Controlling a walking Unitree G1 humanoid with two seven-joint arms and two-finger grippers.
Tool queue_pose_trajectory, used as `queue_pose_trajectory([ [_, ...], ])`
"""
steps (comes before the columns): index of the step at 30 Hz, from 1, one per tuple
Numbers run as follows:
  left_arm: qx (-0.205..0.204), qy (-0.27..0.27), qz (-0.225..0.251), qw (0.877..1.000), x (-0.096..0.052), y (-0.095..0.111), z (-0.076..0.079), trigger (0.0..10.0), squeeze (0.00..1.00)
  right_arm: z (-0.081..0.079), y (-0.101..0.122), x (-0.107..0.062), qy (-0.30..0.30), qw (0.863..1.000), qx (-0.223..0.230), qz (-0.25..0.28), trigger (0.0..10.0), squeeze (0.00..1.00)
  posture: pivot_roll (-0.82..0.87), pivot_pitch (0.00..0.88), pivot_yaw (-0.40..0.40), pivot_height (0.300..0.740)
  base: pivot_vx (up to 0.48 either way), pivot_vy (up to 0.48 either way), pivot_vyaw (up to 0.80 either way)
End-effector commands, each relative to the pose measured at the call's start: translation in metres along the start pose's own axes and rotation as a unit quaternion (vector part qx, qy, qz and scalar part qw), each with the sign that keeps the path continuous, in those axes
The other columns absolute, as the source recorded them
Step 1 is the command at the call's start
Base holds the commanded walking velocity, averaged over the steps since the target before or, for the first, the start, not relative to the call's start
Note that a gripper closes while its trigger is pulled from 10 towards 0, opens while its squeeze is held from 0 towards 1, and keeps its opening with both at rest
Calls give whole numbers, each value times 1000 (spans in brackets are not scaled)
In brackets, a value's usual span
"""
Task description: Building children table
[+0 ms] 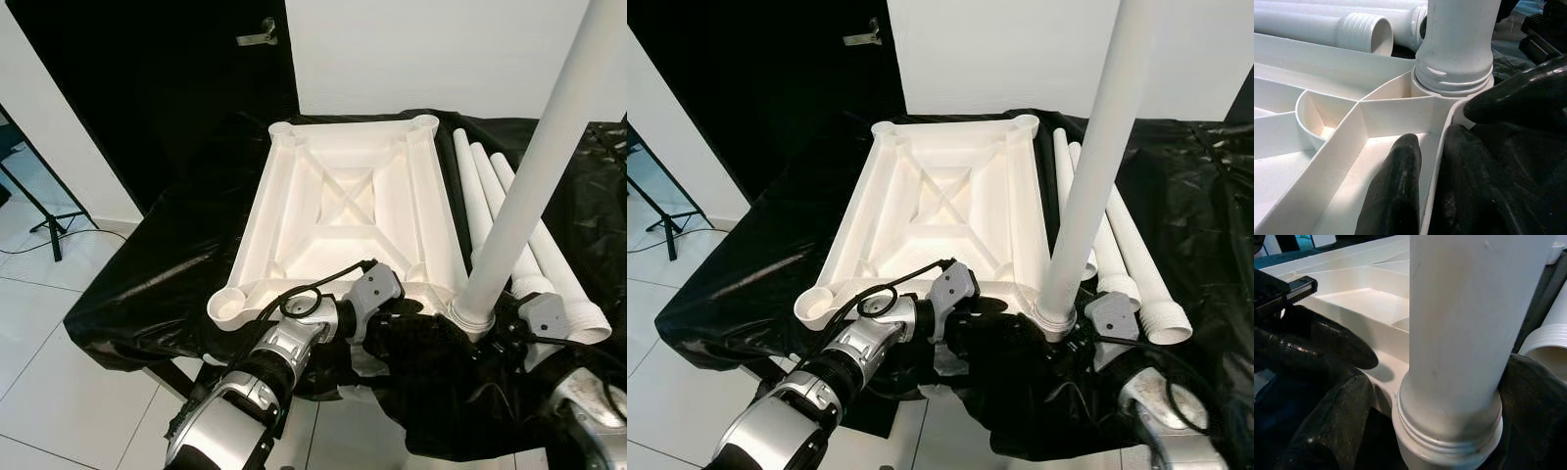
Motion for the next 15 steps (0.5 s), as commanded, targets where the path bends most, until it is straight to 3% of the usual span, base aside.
queue_pose_trajectory([
  [1,-49,-62,-64,995,-4,-33,22,10000,0,-6,-15,-4,39,998,14,-40,10000,0,44,0,74,740,0,0,0],
  [5,-48,-64,-65,995,-3,-33,22,10000,0,3,-19,-11,61,996,-3,-72,10000,0,44,0,73,740,0,0,0],
  [15,-46,-64,-64,995,-1,-32,22,10000,0,0,-26,-16,87,992,-5,-95,10000,0,45,0,67,740,0,0,0],
])
Point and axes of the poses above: a point about 5 cm out from each wrist's last joint towards the gripper, its own x axis pointing out of the wrist towards the gripper, its own y axis along the axis of the wrist's last joint, z = x × y, the point moved 1 cm from there along x, pointing out of the wrist towards the gripper, and after that the axes turned 6 degrees about x, right-handed, at the moved point
